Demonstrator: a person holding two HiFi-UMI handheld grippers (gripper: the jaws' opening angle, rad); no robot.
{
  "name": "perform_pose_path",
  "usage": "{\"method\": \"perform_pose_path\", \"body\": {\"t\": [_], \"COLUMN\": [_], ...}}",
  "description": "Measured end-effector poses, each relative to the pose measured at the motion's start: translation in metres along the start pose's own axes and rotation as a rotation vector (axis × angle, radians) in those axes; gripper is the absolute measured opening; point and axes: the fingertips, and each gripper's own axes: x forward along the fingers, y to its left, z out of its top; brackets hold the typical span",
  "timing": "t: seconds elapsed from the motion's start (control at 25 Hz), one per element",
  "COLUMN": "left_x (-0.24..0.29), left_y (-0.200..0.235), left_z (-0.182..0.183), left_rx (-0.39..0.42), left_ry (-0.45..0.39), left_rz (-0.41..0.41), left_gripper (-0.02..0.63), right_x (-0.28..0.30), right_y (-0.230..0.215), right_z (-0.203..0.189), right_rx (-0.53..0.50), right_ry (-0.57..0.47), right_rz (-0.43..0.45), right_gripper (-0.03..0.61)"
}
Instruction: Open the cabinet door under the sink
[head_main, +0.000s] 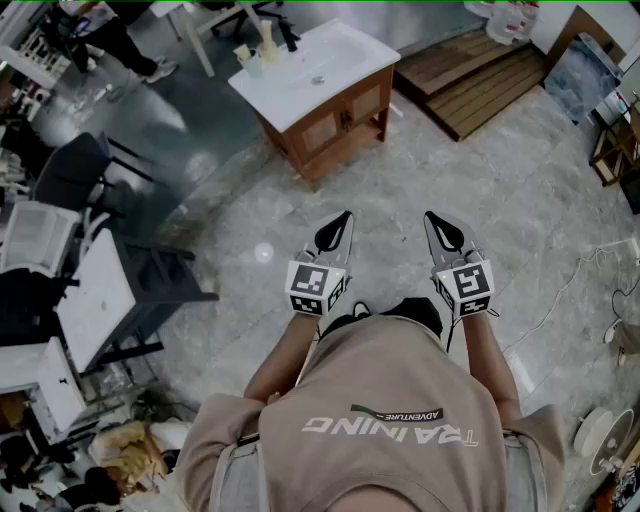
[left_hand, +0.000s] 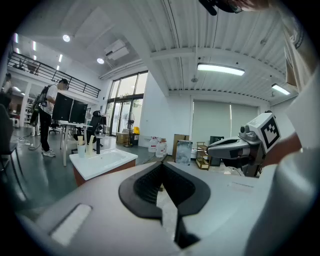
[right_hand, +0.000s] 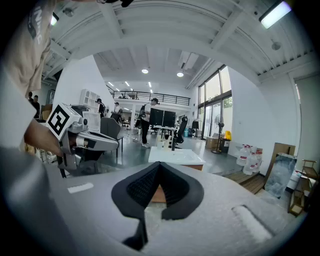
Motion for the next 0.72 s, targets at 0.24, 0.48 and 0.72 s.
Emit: {"method": "perform_pose_path", "body": {"t": [0.24, 0.48, 0.72], "left_x": [0.000, 0.002, 0.017], "left_y": [0.002, 0.004, 0.008], "left_z": [-0.002, -0.008, -0.021], "left_rx": [-0.012, -0.022, -0.054], "left_ry": [-0.002, 0.013, 0.041], "left_rz": [0.003, -0.014, 0.006], "left_gripper": [0.016, 0.017, 0.015], "right_x": [0.001, 0.003, 0.010], "right_y": [0.001, 0.001, -0.010], "right_z": [0.000, -0.007, -0.027], "right_rx": [0.023, 0.029, 0.071], "right_ry": [-0.008, 0.021, 0.063], "right_rz": [-0.001, -0.010, -0.005], "right_gripper": [0.000, 0.000, 0.000]}}
